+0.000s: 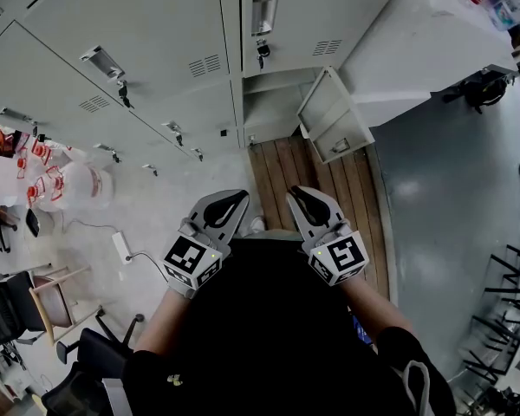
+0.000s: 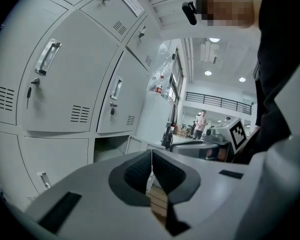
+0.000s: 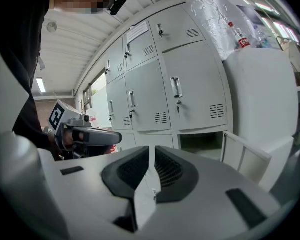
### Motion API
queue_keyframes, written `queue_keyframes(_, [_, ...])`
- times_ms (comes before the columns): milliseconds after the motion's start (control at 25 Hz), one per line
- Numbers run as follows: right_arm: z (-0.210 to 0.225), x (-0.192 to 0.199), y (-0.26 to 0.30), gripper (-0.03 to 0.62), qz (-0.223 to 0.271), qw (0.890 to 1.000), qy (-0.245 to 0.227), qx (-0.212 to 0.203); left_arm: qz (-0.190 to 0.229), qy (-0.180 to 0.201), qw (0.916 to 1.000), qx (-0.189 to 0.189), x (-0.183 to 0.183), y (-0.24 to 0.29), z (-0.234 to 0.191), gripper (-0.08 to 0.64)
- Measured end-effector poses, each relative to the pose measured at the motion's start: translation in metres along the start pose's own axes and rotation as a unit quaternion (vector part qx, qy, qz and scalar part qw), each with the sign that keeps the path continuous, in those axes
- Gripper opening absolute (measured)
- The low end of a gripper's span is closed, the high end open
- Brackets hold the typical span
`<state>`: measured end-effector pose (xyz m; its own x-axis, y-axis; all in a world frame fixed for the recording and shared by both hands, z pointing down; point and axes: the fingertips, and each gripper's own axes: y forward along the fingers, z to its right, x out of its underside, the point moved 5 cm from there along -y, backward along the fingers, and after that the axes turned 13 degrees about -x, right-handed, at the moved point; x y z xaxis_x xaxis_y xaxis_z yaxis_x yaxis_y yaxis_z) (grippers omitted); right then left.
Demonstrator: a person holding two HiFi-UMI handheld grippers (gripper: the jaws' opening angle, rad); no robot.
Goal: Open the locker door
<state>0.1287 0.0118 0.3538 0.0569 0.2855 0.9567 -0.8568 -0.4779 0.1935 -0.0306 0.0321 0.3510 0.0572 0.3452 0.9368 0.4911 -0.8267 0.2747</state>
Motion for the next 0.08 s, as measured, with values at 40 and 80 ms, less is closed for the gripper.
queue_keyframes(40, [0.0005,-0.0004,-0.0002,0.054,0.001,1.0,0.0,0.001,-0.001,0.002,1.0,0.0,-0.0003,0.0005,0.0005,0.023])
queue_keyframes(80, [0.0009,-0.0008,-0.0004,0.054,0.001,1.0,0.001,0.001,-0.001,0.003,1.0,0.001,-0.0005,0.0009,0.001,0.023])
